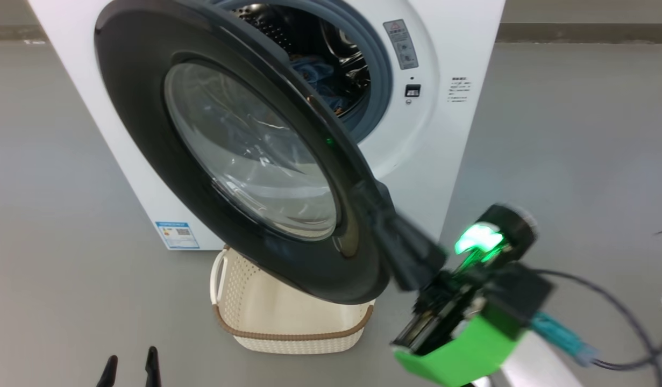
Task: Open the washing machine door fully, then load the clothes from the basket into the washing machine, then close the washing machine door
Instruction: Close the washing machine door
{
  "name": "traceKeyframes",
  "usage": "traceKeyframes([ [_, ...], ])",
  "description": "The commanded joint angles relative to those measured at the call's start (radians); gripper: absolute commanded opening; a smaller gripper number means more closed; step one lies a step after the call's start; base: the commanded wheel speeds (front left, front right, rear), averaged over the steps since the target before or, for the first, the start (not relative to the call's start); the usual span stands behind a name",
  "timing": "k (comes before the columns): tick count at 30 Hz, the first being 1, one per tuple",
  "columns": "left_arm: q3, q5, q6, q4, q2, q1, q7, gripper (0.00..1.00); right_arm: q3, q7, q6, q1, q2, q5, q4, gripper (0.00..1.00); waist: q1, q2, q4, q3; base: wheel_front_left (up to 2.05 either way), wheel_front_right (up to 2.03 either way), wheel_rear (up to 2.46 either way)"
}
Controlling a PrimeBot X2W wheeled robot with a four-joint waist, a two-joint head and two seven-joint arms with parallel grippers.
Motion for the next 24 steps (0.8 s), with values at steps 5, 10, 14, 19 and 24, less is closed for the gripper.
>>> traceKeyframes([
  [5,0.017,0.013,-0.006,-0.016,0.005,-0.056,-0.014,1.00,0.079,-0.003,0.002,0.015,0.029,0.033,0.119,0.00,-0.0001,-0.0001,0.034,0.010,0.00,0.00,0.00],
  [10,0.014,0.014,-0.007,-0.019,0.003,-0.059,-0.014,1.00,0.085,-0.003,0.002,0.039,0.038,0.042,0.221,0.00,-0.0001,-0.0001,0.051,0.019,0.00,0.00,0.00],
  [14,0.014,0.013,-0.008,-0.020,0.002,-0.062,-0.014,1.00,0.070,-0.003,0.002,0.038,0.041,0.040,0.259,0.00,-0.0001,-0.0001,0.055,0.030,0.00,0.00,0.00],
  [19,0.014,0.011,-0.009,-0.021,-0.001,-0.073,-0.014,1.00,0.024,-0.003,0.002,0.023,0.043,0.032,0.298,0.00,-0.0001,-0.0001,0.060,0.052,0.00,0.00,0.00],
  [24,0.010,0.009,-0.011,-0.015,-0.003,-0.089,-0.014,1.00,-0.014,-0.003,0.002,0.000,0.044,0.022,0.326,0.00,-0.0001,-0.0001,0.067,0.072,0.00,0.00,0.00],
])
